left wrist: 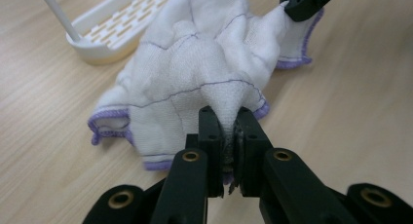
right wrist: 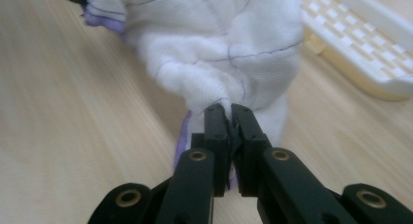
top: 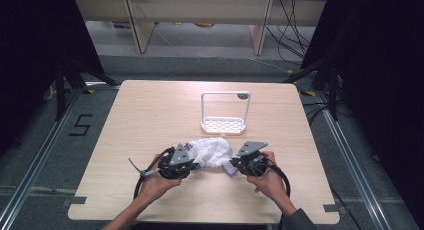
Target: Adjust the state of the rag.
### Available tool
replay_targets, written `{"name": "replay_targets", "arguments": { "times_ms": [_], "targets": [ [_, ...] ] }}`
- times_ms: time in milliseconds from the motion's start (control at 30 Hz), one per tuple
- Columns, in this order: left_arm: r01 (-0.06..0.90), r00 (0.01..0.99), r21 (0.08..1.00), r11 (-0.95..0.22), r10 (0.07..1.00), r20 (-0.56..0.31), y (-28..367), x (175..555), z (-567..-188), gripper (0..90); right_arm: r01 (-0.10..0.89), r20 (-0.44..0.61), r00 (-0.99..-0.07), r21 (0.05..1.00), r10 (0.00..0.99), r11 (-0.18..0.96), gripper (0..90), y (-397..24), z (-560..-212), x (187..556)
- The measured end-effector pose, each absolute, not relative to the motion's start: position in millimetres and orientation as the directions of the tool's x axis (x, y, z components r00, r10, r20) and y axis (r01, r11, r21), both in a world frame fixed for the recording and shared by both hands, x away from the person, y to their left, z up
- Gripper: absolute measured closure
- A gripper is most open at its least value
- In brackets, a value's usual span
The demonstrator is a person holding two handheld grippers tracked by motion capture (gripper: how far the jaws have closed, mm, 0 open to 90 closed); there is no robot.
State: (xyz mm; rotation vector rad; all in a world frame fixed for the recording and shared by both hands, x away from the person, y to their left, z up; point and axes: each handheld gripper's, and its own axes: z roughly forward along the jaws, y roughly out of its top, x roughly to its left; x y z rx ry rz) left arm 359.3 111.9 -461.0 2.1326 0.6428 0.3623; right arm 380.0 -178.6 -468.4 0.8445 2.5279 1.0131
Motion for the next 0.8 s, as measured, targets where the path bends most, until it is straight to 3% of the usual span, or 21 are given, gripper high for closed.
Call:
{"name": "replay_targets", "arguments": {
  "times_ms": [100, 200, 400, 500, 667, 800],
  "targets": [
    [0.287, 0.845, 0.851, -0.439, 0.534, -0.010, 138.8, 341.8, -426.8, 83.7, 0.397, 0.016, -0.806, 0.756, 0.592, 0.520, 86.8, -202.2, -430.2, 366.2],
    [0.265, 0.854, 0.873, -0.410, 0.520, -0.016, 157.9, 329.3, -405.7, 83.8, 0.347, 0.006, -0.827, 0.793, 0.563, 0.501, 86.9, -216.5, -407.1, 351.9],
    [0.254, 0.877, 0.888, -0.383, 0.478, -0.045, 169.6, 320.7, -380.5, 83.5, 0.329, 0.053, -0.846, 0.835, 0.531, 0.441, 86.9, -226.7, -382.9, 331.4],
    [0.275, 0.871, 0.879, -0.389, 0.488, -0.056, 169.4, 332.4, -379.1, 83.3, 0.376, 0.098, -0.838, 0.817, 0.537, 0.437, 86.9, -225.4, -383.6, 340.6],
    [0.440, 0.790, 0.786, -0.434, 0.603, -0.109, 158.6, 407.5, -445.6, 82.3, 0.524, 0.121, -0.759, 0.698, 0.640, 0.488, 86.9, -212.1, -430.2, 404.5],
    [0.508, 0.743, 0.758, -0.409, 0.654, -0.145, 152.2, 434.6, -483.0, 76.3, 0.586, 0.096, -0.712, 0.627, 0.695, 0.514, 84.7, -199.4, -461.1, 441.0]
  ]
}}
